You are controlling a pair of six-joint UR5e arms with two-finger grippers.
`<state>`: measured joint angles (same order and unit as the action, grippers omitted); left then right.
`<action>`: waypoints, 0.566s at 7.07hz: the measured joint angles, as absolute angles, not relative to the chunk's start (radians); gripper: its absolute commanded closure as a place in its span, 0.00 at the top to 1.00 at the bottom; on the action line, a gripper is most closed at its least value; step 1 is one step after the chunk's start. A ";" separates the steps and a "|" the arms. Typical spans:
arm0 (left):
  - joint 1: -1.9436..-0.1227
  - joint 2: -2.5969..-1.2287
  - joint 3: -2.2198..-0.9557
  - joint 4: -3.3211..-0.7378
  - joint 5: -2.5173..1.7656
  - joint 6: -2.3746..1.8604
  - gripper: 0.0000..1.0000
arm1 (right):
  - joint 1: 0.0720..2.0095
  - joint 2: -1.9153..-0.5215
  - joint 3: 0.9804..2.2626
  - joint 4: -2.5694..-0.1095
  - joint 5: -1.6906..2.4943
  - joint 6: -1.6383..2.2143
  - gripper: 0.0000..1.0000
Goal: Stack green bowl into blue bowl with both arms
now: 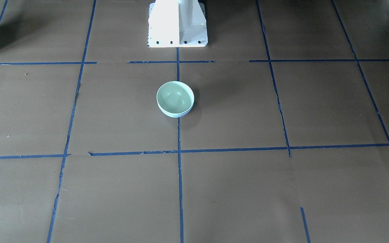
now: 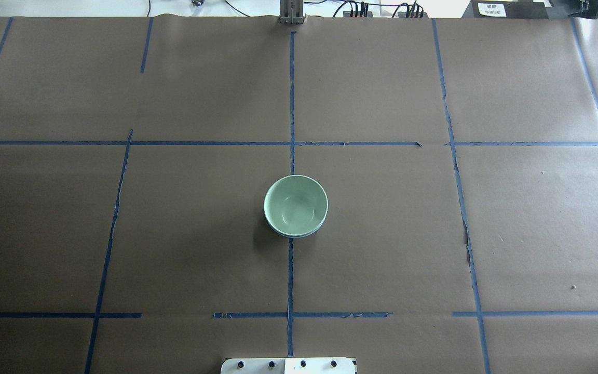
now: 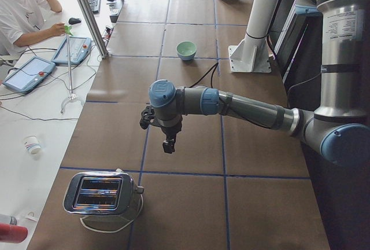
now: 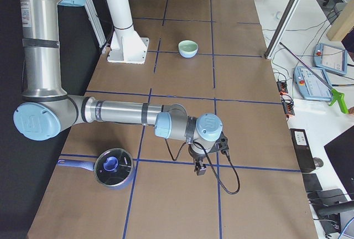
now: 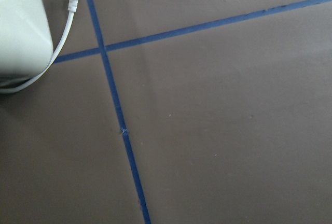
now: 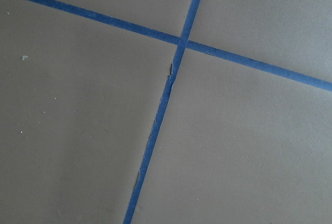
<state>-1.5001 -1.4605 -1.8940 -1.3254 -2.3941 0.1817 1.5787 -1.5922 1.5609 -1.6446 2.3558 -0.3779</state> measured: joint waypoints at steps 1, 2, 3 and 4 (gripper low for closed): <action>-1.500 -1.436 -1.902 -1.331 -2.389 0.182 1.00 | 1.579 -1.603 1.562 -1.618 2.355 -0.377 1.00; -1.500 -1.433 -1.902 -1.331 -2.384 0.181 1.00 | 1.580 -1.608 1.564 -1.604 2.356 -0.376 1.00; -1.499 -1.442 -1.900 -1.321 -2.382 0.180 1.00 | 1.580 -1.609 1.566 -1.598 2.356 -0.373 1.00; -1.499 -1.463 -1.894 -1.292 -2.382 0.180 1.00 | 1.579 -1.604 1.568 -1.595 2.356 -0.352 1.00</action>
